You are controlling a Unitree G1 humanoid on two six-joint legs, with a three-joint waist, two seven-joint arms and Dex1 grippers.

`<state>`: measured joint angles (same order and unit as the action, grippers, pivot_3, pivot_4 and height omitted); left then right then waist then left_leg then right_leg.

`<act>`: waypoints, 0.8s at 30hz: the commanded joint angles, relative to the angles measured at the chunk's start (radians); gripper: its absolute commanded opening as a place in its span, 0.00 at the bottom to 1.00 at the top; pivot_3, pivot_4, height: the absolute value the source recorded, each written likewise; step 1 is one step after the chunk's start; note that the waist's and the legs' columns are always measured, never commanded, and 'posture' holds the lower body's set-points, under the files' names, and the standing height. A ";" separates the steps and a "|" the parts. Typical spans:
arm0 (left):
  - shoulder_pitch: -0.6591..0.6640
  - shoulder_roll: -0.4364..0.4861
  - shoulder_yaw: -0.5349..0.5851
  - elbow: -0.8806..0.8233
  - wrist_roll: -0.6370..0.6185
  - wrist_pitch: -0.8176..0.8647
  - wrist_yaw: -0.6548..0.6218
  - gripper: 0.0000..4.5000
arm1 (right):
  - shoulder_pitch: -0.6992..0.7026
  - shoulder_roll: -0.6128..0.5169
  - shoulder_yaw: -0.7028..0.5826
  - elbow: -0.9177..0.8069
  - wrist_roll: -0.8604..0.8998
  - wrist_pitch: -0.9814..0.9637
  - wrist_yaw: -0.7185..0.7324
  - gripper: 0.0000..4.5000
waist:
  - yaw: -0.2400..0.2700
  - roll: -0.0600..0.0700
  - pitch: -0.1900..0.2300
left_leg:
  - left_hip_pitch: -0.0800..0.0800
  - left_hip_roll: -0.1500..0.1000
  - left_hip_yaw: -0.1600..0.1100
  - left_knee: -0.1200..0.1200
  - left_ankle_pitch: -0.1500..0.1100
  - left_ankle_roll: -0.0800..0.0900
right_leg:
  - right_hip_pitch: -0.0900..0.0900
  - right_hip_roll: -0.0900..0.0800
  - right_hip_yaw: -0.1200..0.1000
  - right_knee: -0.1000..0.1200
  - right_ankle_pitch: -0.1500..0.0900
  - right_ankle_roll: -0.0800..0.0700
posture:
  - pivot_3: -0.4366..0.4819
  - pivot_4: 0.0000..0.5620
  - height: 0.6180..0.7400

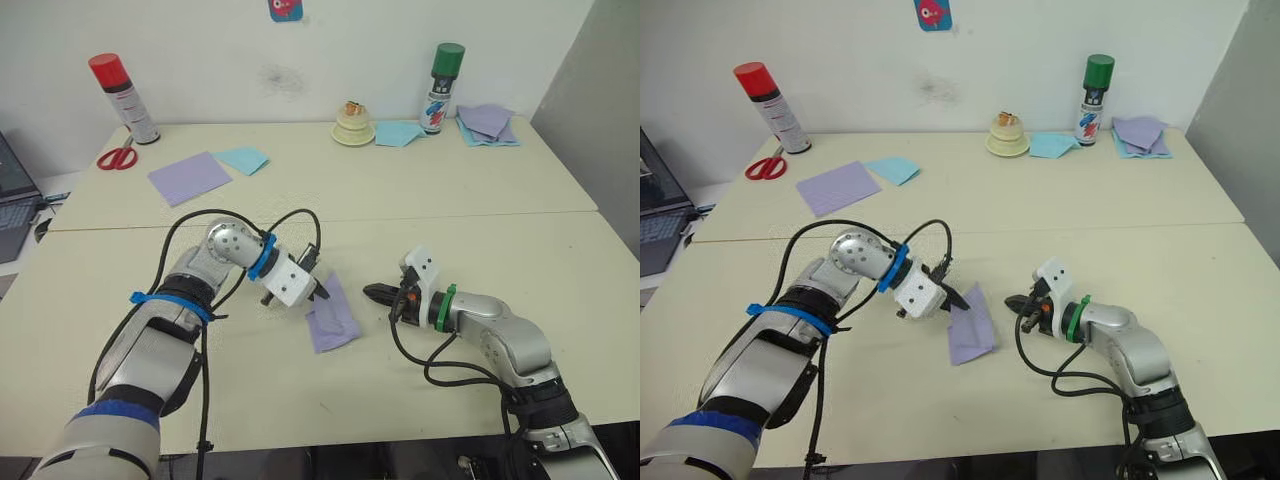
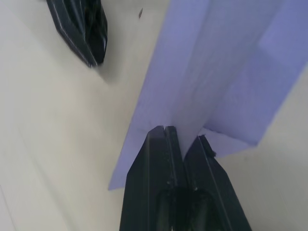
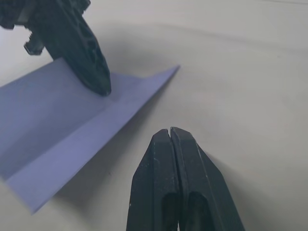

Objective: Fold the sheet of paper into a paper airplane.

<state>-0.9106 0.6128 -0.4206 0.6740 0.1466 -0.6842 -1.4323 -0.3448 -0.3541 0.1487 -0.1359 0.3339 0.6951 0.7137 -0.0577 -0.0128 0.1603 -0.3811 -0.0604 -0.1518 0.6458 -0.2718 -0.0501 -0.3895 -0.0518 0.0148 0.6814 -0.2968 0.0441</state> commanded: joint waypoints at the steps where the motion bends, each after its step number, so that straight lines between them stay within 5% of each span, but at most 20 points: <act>1: 0.075 0.095 0.048 -0.337 0.015 0.332 -0.017 0.00 | -0.006 -0.007 -0.010 -0.004 -0.006 -0.062 0.007 0.00 | -0.006 0.000 0.000 | 0.000 0.000 0.000 0.000 0.000 0.000 | 0.000 0.000 0.001 0.000 0.000 0.000 | 0.48 0.27 1.00; 7: 0.256 0.180 0.089 -0.804 0.163 0.886 0.041 0.00 | 0.013 -0.013 0.015 -0.001 -0.014 -0.110 0.021 0.00 | -0.008 0.000 0.000 | 0.000 0.001 -0.002 0.000 0.000 0.000 | 0.000 0.002 0.000 0.001 0.000 0.000 | 0.48 0.27 1.00; 14: 0.327 0.046 0.011 -0.952 0.265 1.135 0.173 0.00 | 0.003 -0.034 0.028 0.026 -0.018 -0.141 0.066 0.00 | 0.009 0.000 0.000 | 0.000 0.001 -0.002 0.001 0.000 0.000 | 0.002 0.001 -0.001 0.001 0.000 0.000 | 0.48 0.27 1.00; 23: 0.371 0.164 0.184 -0.961 0.092 1.160 0.171 0.60 | 0.016 -0.144 0.051 0.044 -0.072 -0.273 0.179 0.00 | 0.000 0.000 0.000 | 0.001 0.002 0.000 0.000 0.000 0.000 | 0.000 0.001 0.000 0.001 0.000 0.000 | 0.48 0.27 1.00; 24: 0.381 0.177 0.213 -0.964 0.059 1.167 0.170 0.66 | 0.018 -0.155 0.054 0.045 -0.075 -0.293 0.194 0.08 | 0.000 0.000 0.000 | 0.001 0.002 0.000 0.000 0.000 0.000 | 0.000 0.001 0.000 0.001 0.000 0.000 | 0.48 0.27 1.00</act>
<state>-0.5327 0.7790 -0.2628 -0.2605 0.2486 0.4769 -1.2578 -0.3269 -0.5045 0.2005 -0.0739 0.2601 0.4457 0.8806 -0.0572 -0.0129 0.1607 -0.3800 -0.0580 -0.1523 0.6456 -0.2719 -0.0501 -0.3890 -0.0509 0.0151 0.6820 -0.2968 0.0439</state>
